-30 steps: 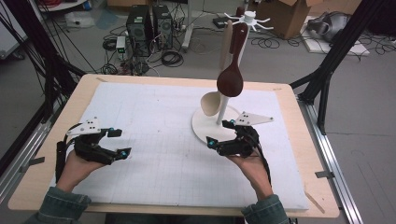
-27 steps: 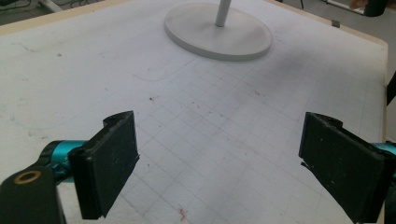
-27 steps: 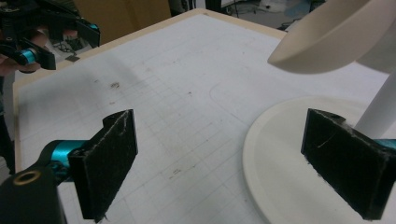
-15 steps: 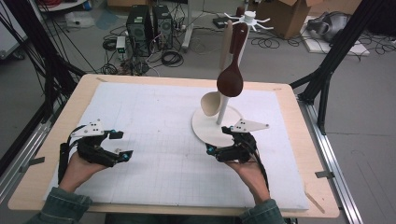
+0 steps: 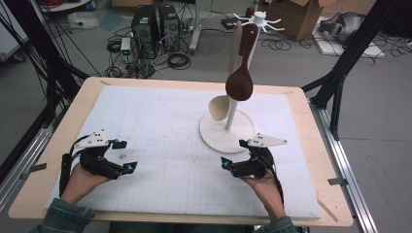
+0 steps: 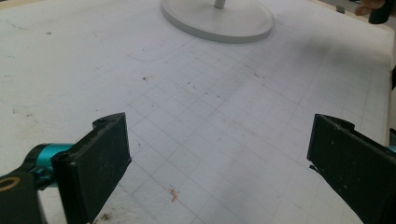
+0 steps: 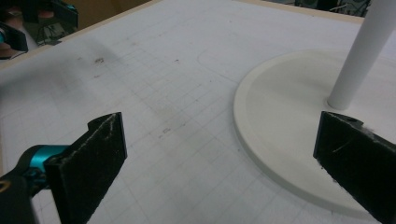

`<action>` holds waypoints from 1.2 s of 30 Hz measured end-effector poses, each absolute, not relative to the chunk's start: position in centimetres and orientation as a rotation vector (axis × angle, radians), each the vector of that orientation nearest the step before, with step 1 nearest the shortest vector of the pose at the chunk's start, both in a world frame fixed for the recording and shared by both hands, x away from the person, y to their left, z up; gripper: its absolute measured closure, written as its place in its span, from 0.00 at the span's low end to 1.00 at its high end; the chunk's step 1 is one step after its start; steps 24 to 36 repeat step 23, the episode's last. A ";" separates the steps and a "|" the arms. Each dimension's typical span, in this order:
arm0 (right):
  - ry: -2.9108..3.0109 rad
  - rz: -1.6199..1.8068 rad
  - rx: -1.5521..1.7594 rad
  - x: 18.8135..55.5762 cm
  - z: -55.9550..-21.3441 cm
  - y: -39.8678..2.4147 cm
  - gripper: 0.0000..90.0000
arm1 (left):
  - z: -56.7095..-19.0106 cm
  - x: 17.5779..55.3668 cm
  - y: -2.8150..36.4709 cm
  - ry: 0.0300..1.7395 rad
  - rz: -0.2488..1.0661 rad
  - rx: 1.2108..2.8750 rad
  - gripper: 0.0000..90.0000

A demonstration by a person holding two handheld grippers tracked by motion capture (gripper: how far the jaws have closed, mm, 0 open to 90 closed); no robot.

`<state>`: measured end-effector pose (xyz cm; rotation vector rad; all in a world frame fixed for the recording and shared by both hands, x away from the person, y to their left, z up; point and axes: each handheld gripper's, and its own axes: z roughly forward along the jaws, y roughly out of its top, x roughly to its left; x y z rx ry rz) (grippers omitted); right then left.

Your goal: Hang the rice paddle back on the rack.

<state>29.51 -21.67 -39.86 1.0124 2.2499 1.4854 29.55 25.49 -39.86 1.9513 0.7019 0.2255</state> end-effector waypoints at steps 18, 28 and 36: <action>2.221 1.461 1.087 27.4 -41.7 -24.1 0.02 | -40.8 28.9 26.1 0.724 0.231 1.945 0.07; 2.211 1.451 1.113 27.1 -42.3 -24.6 0.02 | -41.3 29.0 26.3 0.731 0.227 1.947 0.07; 2.211 1.451 1.113 27.1 -42.3 -24.6 0.02 | -41.3 29.0 26.3 0.731 0.227 1.947 0.07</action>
